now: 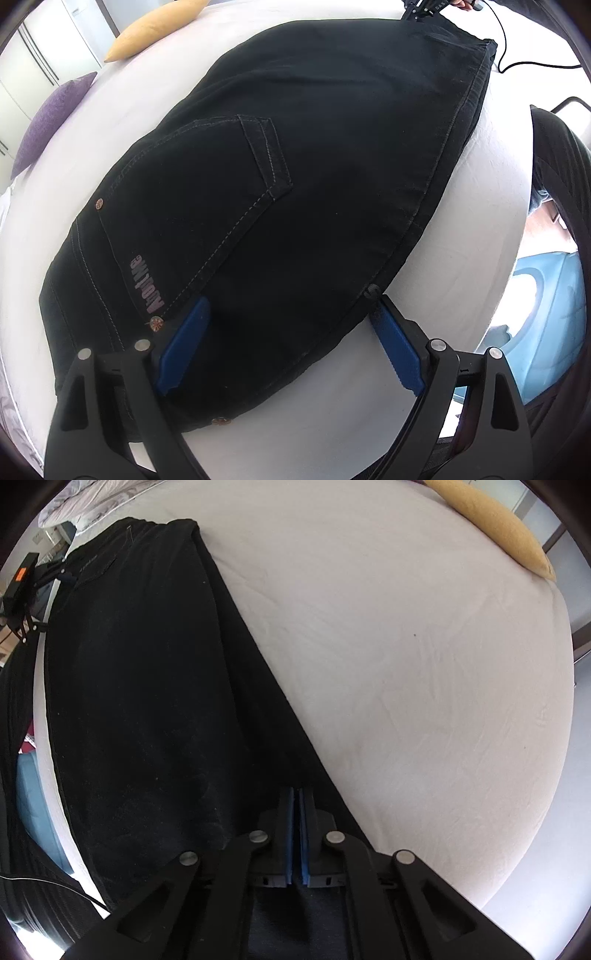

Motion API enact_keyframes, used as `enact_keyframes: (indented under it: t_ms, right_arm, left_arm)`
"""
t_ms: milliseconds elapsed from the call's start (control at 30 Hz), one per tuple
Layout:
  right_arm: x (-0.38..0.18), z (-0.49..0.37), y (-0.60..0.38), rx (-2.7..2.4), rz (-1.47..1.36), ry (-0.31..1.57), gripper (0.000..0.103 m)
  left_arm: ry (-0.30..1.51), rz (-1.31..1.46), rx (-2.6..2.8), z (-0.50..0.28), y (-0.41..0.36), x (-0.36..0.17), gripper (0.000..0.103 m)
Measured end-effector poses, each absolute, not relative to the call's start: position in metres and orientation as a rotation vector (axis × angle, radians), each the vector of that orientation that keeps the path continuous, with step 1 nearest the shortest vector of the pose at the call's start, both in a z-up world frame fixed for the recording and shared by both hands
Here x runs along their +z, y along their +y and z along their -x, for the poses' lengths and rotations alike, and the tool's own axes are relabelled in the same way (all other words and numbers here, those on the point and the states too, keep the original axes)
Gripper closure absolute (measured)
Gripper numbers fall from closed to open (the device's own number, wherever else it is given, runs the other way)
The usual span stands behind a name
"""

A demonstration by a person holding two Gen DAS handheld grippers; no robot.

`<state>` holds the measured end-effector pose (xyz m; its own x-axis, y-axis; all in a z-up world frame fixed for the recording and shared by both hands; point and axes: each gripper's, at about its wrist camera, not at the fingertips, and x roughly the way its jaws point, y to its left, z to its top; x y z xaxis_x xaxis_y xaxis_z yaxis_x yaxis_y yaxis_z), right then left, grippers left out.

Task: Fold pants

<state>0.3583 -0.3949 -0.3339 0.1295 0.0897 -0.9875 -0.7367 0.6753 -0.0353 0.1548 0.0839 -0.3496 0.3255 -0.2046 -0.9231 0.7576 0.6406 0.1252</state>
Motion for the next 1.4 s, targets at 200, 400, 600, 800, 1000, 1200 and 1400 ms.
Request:
enact_keyframes:
  t_ms: [200,400,600,800,1000,1200,1400]
  right_arm:
    - [-0.316,-0.356,-0.392,0.545,0.595,1.176,0.103]
    - [-0.322,-0.353,-0.392,0.472,0.529,1.126,0.103]
    - [-0.334,-0.362,-0.415,0.337,0.469,1.144,0.103]
    - [-0.275,-0.358,-0.380,0.366,0.360,1.018,0.096]
    - [-0.288,-0.393,-0.234,0.749,0.234,1.053,0.080]
    - [-0.358,-0.409,-0.177,0.841,0.188,1.191,0.081]
    - [-0.347,-0.420,-0.247,0.660,0.048,1.167,0.103]
  left_arm:
    - [1.050,-0.604,-0.675,-0.156,0.082,-0.352,0.011]
    - [1.035,-0.565,-0.645,-0.153,0.088,-0.360,0.004]
    - [1.026,-0.539,-0.628,-0.156,0.087,-0.362,0.003]
    - [1.001,-0.566,-0.641,-0.151,0.074,-0.344,0.003]
    - [0.898,-0.604,-0.671,-0.164,0.043,-0.322,0.003]
    - [0.903,-0.571,-0.680,-0.200,0.025,-0.332,0.002]
    - [1.008,-0.535,-0.766,-0.193,0.031,-0.344,0.002]
